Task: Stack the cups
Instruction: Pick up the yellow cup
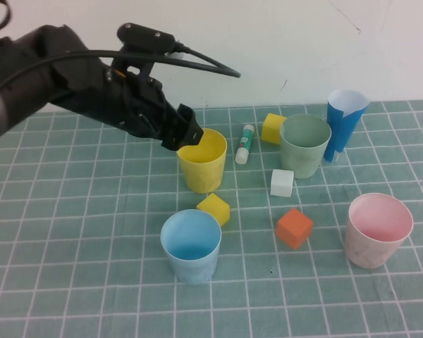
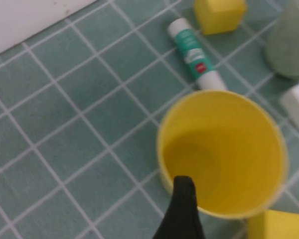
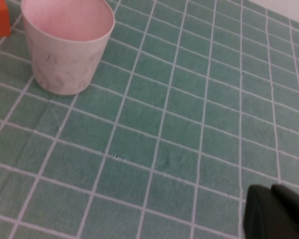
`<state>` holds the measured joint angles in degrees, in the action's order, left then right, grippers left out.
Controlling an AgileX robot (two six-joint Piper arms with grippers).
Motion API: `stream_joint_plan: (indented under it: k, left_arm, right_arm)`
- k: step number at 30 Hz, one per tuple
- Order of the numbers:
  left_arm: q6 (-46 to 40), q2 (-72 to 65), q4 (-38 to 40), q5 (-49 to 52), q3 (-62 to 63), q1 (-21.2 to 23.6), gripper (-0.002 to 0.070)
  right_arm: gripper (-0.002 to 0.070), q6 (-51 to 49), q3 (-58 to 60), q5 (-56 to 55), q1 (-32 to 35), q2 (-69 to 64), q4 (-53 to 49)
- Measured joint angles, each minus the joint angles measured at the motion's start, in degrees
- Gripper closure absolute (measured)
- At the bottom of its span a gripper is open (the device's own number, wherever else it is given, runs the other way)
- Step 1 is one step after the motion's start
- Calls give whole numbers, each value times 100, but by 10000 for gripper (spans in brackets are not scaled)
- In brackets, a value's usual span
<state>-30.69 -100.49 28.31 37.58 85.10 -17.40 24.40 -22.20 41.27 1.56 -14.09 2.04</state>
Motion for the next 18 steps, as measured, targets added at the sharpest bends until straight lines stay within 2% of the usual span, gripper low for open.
stream_joint_plan:
  k: [8,10,12,15,16,18]
  left_arm:
    - [156,-1125,-313,-211,530,0,158]
    - [156,-1347,-328,-222,554,0,191]
    - [156,-1464,-342,-202,554,0,288]
    - [156,-1493,-342,-115,584,0,521]
    - [156,-1471,-350,-70,632,0,573]
    - [143,-1415,-367,26,770,0,627]
  right_arm:
    - [678,37,52,-60,0,0,0]
    - [678,37,91,-91,0,0,0]
    - [678,46,103,-106,0,0,0]
    - [678,46,103,-128,0,0,0]
    - [678,46,103,-128,0,0,0]
    - [678,50,103,-141,0,0,0]
